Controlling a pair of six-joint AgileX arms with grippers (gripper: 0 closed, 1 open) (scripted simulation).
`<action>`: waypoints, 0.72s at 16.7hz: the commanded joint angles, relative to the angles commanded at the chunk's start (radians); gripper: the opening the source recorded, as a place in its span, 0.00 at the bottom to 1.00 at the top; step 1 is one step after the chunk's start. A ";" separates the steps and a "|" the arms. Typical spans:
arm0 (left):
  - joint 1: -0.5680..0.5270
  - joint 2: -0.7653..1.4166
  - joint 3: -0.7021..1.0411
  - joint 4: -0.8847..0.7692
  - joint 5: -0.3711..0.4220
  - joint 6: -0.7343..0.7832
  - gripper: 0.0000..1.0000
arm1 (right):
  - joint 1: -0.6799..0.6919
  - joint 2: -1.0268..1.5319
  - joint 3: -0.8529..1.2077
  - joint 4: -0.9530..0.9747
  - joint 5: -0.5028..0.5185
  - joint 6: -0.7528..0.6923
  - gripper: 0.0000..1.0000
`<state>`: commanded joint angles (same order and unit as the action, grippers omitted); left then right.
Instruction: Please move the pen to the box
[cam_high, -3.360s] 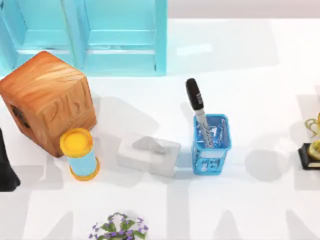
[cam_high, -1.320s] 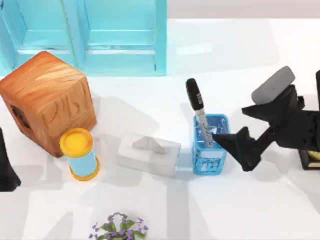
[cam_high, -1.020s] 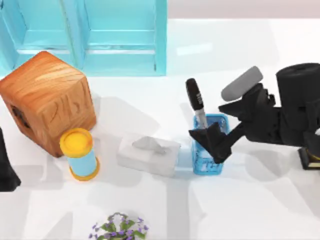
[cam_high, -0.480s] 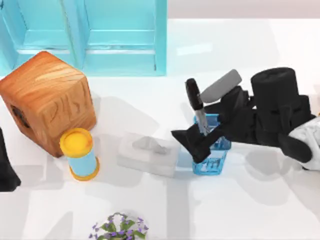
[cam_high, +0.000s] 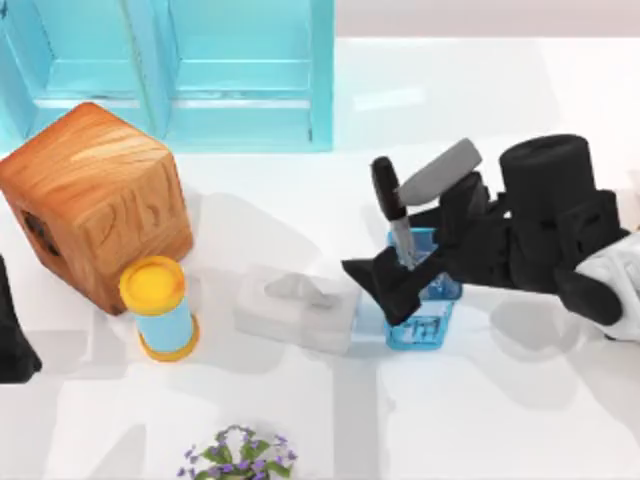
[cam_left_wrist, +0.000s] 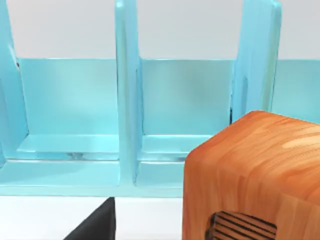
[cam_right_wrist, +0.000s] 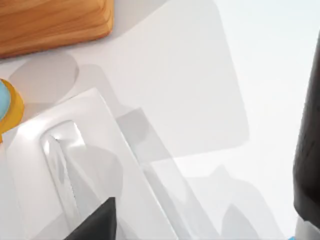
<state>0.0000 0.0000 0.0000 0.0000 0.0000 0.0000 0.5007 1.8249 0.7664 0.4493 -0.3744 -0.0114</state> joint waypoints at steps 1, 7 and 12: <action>0.000 0.000 0.000 0.000 0.000 0.000 1.00 | 0.000 0.000 0.000 0.000 0.000 0.000 0.32; 0.000 0.000 0.000 0.000 0.000 0.000 1.00 | 0.000 0.000 0.000 0.000 0.000 0.000 0.00; 0.000 0.000 0.000 0.000 0.000 0.000 1.00 | 0.000 0.000 0.000 0.000 0.000 0.000 0.00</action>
<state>0.0000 0.0000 0.0000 0.0000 0.0000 0.0000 0.5007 1.8249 0.7664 0.4493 -0.3744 -0.0114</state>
